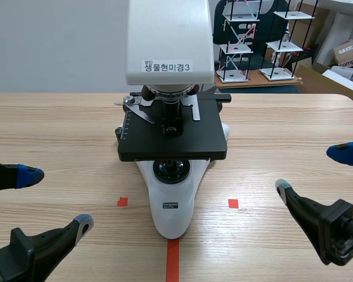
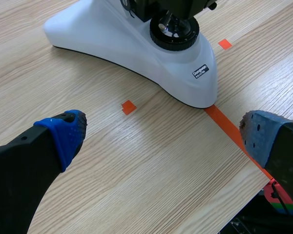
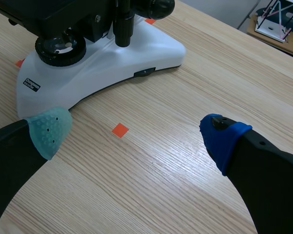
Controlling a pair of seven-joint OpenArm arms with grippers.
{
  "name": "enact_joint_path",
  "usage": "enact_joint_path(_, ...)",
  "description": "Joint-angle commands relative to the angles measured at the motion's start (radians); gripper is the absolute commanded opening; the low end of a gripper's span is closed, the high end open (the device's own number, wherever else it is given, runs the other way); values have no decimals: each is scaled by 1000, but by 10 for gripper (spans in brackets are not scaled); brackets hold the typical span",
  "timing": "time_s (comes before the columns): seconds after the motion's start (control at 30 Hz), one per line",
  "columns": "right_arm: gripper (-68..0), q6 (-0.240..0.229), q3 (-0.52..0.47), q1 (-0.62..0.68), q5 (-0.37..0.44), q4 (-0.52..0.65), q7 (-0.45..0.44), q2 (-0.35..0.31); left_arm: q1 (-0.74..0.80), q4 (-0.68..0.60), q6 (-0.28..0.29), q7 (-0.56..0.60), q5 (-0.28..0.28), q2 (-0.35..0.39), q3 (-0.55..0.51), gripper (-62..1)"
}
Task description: Point at the eyepiece
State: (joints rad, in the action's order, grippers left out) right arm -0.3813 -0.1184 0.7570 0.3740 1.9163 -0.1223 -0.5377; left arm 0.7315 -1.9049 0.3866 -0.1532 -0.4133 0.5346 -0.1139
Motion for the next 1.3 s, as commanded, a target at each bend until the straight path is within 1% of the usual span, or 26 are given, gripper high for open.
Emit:
enact_joint_path(0.0, -97, -5, 0, -6, 8, 6, -23, 0, 0, -7, 2, 13, -10, -2, -4, 14)
enact_joint_path(0.37, -97, -5, 0, -6, 9, 6, -41, 0, 0, -7, 2, 13, -10, -2, -4, 14)
enact_joint_path(1.27, -97, -5, 0, -6, 8, 6, -41, 0, 0, -7, 2, 13, -10, -2, -4, 14)
